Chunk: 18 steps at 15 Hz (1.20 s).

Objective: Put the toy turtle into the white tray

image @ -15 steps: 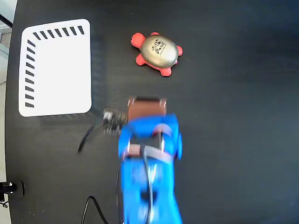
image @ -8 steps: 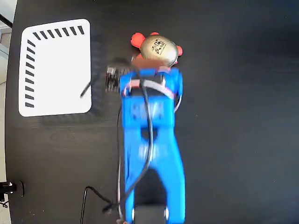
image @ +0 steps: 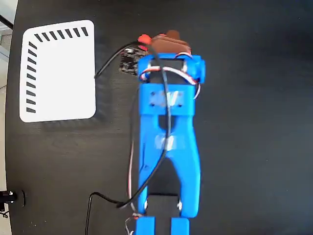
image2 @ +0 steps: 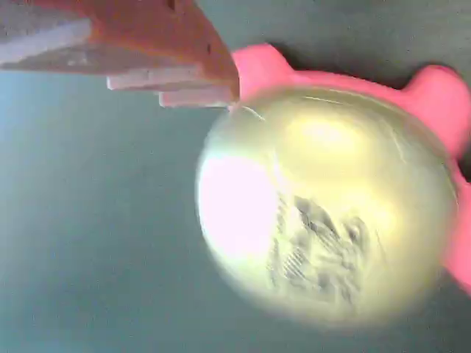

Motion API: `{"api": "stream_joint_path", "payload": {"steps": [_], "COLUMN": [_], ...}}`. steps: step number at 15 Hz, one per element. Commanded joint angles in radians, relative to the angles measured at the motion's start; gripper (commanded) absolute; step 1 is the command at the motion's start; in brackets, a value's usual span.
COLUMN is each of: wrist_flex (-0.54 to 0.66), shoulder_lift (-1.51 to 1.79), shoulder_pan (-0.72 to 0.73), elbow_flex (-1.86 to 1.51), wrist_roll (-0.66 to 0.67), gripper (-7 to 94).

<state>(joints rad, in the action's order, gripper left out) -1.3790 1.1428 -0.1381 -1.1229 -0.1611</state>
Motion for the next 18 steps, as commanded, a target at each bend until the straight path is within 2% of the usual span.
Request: {"api": "stream_joint_path", "payload": {"steps": [1, 5, 8, 10, 18], "wrist_flex": [-0.064, -0.133, -0.153, -0.158, -0.055], "shoulder_lift": [0.008, -0.072, -0.167, -0.225, -0.348], "shoulder_pan": [-0.006, 0.009, -0.012, -0.026, 0.009], "elbow_flex": [0.100, 0.186, 0.298, 0.354, 0.368], "wrist_roll": [-0.037, -0.213, -0.213, -0.212, -0.227], "gripper": [62, 63, 63, 68, 68]}}
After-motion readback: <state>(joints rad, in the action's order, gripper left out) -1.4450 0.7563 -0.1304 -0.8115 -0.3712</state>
